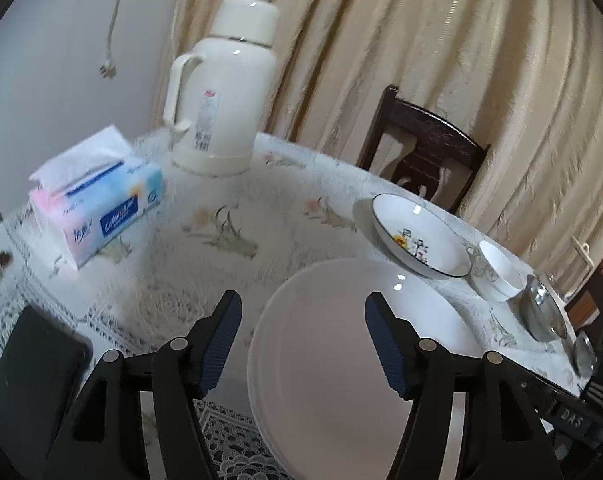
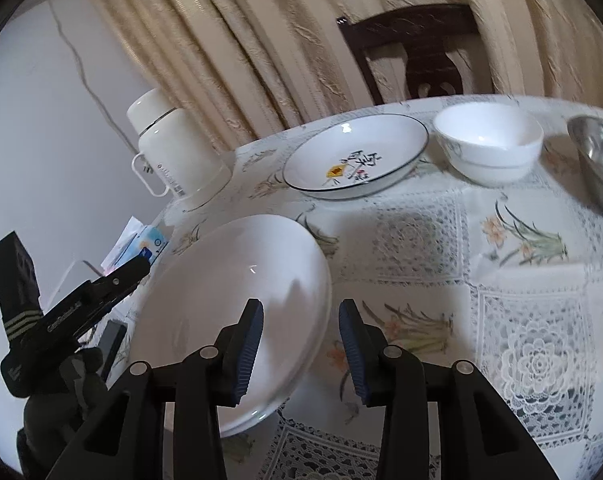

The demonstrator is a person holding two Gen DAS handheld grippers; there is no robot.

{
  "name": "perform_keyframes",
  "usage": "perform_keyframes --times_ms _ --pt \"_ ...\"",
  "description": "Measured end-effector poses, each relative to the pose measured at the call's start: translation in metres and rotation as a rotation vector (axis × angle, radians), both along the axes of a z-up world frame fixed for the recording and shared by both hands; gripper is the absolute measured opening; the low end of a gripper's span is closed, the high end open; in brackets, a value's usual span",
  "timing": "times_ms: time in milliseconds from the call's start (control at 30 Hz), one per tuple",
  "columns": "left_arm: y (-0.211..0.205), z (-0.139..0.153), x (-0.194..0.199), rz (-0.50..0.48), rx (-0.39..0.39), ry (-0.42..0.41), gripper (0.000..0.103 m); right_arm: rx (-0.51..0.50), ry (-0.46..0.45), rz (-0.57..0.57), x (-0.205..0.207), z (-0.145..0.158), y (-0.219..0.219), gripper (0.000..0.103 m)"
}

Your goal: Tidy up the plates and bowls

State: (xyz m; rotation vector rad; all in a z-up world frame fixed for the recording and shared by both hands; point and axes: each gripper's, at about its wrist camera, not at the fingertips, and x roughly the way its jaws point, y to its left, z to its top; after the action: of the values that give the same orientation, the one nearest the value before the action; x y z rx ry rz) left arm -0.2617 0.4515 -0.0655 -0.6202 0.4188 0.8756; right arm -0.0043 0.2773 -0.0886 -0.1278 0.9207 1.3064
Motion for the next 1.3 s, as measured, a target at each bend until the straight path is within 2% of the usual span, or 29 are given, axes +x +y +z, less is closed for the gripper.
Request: perform_keyframes --times_ms 167,233,400,833,1300 --pt "0.004 -0.007 0.004 -0.015 -0.049 0.0 0.066 -0.002 0.008 -0.026 0.004 -0.001 -0.005 0.042" --pt "0.004 -0.008 0.006 -0.019 -0.065 0.003 0.066 -0.008 0.018 -0.044 0.007 -0.003 -0.007 0.046" --pt "0.004 -0.006 0.006 -0.015 -0.066 0.003 0.071 -0.018 0.064 -0.091 0.018 -0.009 -0.01 0.054" --pt "0.012 0.007 0.016 -0.04 -0.068 0.008 0.072 -0.025 0.103 -0.149 0.03 -0.013 -0.014 0.057" --pt "0.044 0.031 0.052 -0.177 -0.164 -0.003 0.072 -0.013 0.135 -0.178 0.055 0.0 -0.004 0.057"
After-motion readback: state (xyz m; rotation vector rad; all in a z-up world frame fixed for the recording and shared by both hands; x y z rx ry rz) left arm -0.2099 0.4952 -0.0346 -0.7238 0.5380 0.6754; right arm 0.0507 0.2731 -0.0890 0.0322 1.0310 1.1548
